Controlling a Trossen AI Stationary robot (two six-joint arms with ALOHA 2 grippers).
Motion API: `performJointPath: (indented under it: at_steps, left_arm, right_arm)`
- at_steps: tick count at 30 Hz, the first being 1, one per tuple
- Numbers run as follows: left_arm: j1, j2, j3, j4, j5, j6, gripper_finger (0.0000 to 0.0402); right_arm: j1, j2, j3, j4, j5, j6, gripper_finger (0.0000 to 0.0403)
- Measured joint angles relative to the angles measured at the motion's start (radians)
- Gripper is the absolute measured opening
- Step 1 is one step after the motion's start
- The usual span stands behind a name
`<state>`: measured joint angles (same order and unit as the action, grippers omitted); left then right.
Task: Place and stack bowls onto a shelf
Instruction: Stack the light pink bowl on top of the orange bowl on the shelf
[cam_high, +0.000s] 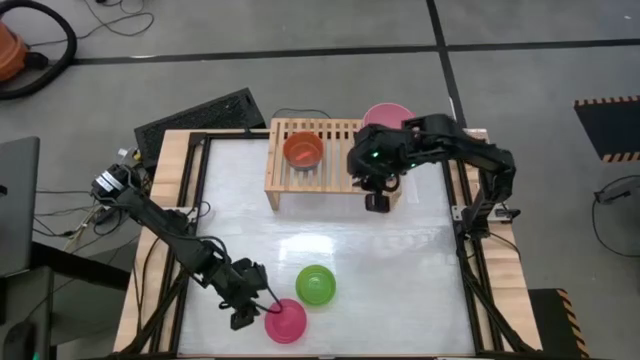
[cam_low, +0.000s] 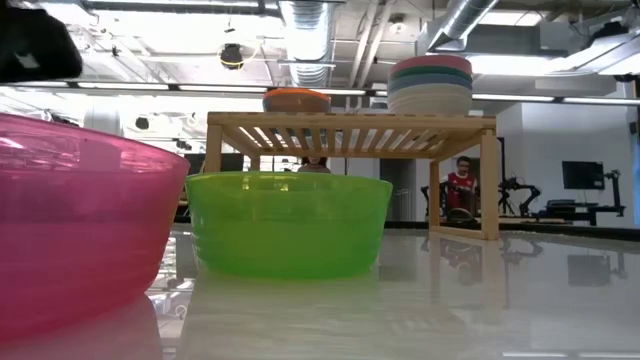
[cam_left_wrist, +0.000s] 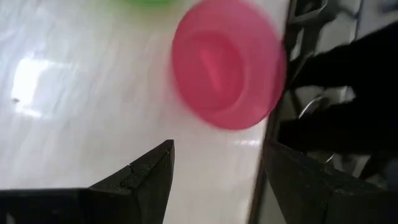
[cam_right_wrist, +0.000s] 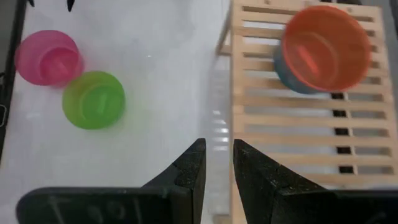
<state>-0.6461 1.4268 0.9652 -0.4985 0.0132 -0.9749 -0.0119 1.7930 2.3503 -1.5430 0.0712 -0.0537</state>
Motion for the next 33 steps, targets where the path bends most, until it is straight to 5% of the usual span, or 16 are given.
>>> performJointPath:
  at_steps: [4, 18, 26, 33]
  left_arm:
    - [0.002, -0.066, 0.031, 0.003, -0.062, -0.008, 0.0229]
    - [-0.064, -0.535, 0.063, -0.211, -0.243, 0.104, 0.0229]
    - [-0.076, -0.705, 0.063, -0.345, -0.488, 0.146, 0.0229]
    - [-0.076, -0.734, 0.062, -0.408, -0.588, 0.147, 0.0229]
  right_arm:
    - [0.038, 0.043, 0.001, 0.049, 0.000, 0.036, 0.0109]
    - [0.271, 0.331, 0.001, 0.290, 0.015, 0.557, 0.0109]
    - [0.408, 0.507, 0.001, 0.544, 0.008, 0.579, 0.0108]
    - [0.458, 0.540, 0.001, 0.625, 0.059, 0.579, 0.0128]
